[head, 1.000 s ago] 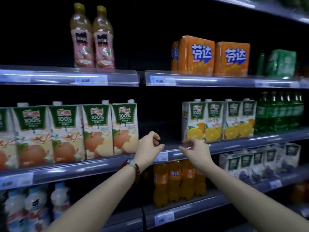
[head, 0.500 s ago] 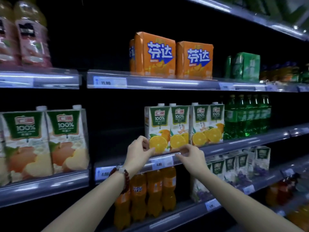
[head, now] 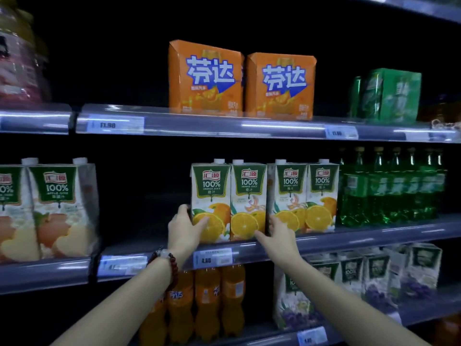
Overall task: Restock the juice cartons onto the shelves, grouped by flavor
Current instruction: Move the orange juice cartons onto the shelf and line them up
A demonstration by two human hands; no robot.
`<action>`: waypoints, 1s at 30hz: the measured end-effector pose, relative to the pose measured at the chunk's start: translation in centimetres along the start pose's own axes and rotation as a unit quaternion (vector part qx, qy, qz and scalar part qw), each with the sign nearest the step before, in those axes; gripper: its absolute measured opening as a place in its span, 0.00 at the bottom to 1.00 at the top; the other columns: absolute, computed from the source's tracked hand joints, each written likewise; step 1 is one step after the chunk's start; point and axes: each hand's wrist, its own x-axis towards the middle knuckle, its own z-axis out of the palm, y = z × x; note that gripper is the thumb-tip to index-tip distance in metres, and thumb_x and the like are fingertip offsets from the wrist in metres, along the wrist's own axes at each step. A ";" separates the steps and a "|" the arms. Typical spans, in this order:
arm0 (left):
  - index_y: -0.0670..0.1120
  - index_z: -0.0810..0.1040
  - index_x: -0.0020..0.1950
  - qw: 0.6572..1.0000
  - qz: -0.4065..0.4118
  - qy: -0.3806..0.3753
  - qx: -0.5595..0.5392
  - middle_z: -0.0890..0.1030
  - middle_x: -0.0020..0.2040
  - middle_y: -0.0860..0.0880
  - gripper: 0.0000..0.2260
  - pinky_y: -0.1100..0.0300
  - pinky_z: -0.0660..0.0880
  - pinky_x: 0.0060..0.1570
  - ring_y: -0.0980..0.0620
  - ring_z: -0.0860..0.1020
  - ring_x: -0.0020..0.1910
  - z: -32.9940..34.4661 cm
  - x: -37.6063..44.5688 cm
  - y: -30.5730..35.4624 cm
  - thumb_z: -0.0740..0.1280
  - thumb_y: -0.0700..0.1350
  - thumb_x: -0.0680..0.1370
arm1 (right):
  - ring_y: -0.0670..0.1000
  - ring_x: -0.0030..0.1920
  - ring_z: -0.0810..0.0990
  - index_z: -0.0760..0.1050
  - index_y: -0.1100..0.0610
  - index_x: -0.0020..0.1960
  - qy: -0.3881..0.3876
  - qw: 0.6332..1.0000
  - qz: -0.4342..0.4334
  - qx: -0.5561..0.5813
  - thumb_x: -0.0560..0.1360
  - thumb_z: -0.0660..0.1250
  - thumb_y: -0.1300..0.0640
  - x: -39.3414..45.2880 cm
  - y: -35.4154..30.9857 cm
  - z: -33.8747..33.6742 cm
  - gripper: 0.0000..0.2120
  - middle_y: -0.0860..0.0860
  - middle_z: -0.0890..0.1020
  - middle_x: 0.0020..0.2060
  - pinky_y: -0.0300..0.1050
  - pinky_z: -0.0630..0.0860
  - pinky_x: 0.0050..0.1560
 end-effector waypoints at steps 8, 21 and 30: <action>0.43 0.71 0.68 0.999 0.005 0.017 0.028 0.79 0.58 0.45 0.19 0.68 0.69 0.32 0.55 0.74 0.44 0.0 1.0 -0.2 0.64 0.50 0.79 | 0.57 0.68 0.71 0.61 0.60 0.75 -0.051 0.998 0.040 0.021 0.75 0.69 0.49 2.6 0.3 1.0 0.33 0.55 0.73 0.68 0.51 0.70 0.67; 0.46 0.70 0.69 1.000 0.011 -0.014 -0.012 0.79 0.60 0.45 0.18 0.55 0.79 0.51 0.47 0.77 0.57 -0.5 1.0 -0.7 0.61 0.51 0.81 | 0.53 0.54 0.78 0.74 0.59 0.63 -0.021 0.996 0.050 0.068 0.75 0.69 0.52 3.8 0.1 1.3 0.19 0.53 0.81 0.54 0.44 0.74 0.52; 0.48 0.73 0.65 1.000 0.013 -0.005 -0.014 0.77 0.46 0.56 0.15 0.69 0.73 0.32 0.64 0.74 0.39 1.5 1.3 -1.0 0.62 0.51 0.80 | 0.48 0.45 0.75 0.73 0.60 0.61 0.037 0.998 0.051 0.002 0.78 0.66 0.55 3.7 0.6 1.7 0.14 0.51 0.76 0.47 0.29 0.62 0.29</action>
